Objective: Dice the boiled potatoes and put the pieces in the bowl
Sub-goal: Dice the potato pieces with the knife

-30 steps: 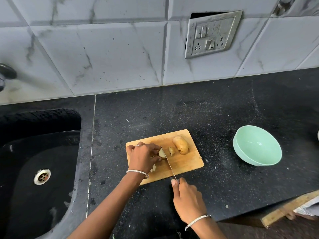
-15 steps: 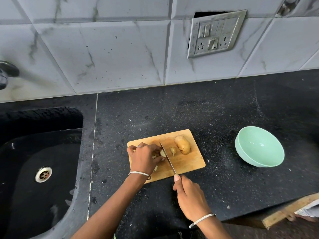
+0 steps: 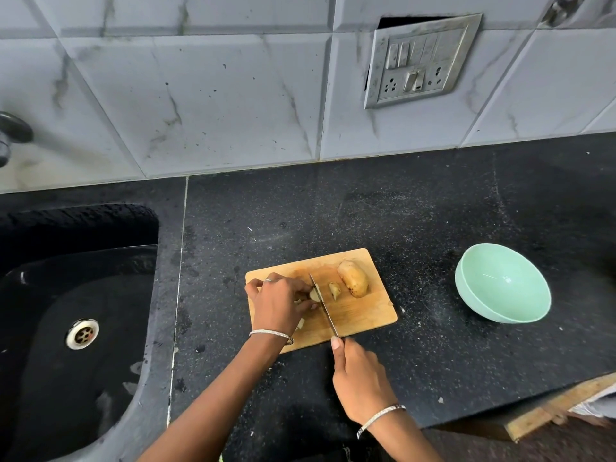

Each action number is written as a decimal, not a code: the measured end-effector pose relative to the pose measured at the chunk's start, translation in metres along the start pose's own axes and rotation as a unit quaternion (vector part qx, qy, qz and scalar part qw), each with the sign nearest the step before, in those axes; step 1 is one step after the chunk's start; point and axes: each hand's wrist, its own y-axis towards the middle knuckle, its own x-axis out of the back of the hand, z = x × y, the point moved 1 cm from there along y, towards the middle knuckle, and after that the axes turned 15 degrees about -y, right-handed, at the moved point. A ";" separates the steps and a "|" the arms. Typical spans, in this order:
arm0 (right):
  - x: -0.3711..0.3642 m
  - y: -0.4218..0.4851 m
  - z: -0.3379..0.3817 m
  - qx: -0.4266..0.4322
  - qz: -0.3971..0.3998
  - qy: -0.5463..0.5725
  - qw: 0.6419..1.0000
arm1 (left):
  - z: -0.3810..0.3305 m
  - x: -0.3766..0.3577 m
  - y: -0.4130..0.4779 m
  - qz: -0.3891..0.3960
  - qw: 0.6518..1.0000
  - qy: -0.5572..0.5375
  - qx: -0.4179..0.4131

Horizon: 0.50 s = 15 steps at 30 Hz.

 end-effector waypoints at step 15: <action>0.001 -0.005 0.001 -0.024 0.022 -0.031 0.999 | 0.001 -0.001 -0.004 -0.013 1.000 -0.003 -0.016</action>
